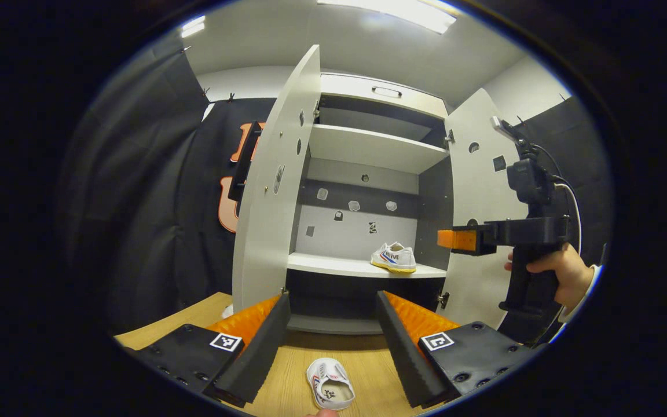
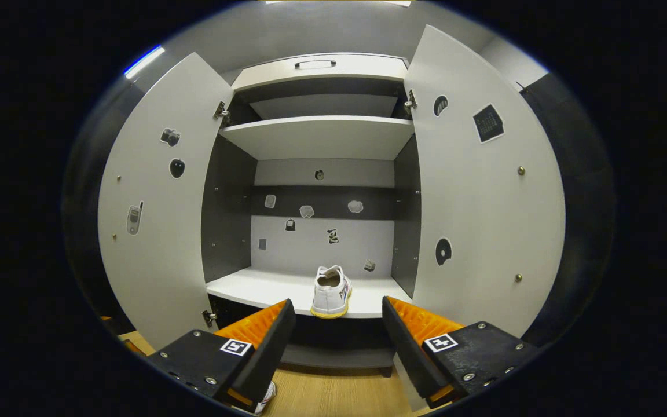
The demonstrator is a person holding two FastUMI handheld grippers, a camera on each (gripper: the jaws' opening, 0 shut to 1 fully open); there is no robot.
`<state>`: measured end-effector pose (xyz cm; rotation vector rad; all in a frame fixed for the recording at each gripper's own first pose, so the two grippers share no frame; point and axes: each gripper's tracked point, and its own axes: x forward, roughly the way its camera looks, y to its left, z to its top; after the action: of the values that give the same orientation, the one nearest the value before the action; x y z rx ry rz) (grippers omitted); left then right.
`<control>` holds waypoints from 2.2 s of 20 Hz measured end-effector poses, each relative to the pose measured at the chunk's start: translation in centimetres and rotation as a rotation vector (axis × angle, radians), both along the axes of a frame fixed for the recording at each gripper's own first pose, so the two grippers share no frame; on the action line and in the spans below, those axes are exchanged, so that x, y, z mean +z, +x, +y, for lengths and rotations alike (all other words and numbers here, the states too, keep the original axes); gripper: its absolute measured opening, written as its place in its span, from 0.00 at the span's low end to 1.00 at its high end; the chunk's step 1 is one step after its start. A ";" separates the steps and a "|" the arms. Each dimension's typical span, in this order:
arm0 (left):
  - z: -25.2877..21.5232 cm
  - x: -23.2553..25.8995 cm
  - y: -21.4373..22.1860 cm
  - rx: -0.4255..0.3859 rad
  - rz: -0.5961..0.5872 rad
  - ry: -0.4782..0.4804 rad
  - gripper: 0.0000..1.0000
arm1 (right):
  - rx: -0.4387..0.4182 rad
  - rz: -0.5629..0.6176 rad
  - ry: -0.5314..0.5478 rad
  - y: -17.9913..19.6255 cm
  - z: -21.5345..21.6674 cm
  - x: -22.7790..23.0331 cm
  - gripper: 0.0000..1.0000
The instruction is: Grab one shoe with the right hand and put it into the shoe cabinet, grab the other shoe with the left hand and put it into the shoe cabinet; then close the right door with the right hand and the left door with the left hand.
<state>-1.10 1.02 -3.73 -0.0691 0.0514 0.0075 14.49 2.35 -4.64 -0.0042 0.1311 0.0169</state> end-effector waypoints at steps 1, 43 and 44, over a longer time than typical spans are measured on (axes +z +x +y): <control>-0.1 -0.3 0.0 -0.004 0.007 -0.005 0.94 | -0.002 -0.001 -0.004 -0.8 0.0 -0.6 0.93; 4.8 -36.3 7.7 -0.021 0.839 -0.024 1.00 | -0.078 0.013 0.009 -13.8 -5.1 -6.5 0.93; 4.7 -36.3 7.7 -0.019 0.832 -0.032 0.98 | -0.077 0.019 0.013 -13.7 -5.0 -6.7 0.93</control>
<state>6.62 5.73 -40.02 -0.0940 0.8843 0.0165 0.83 -2.66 -11.34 0.0140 0.1497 -0.0589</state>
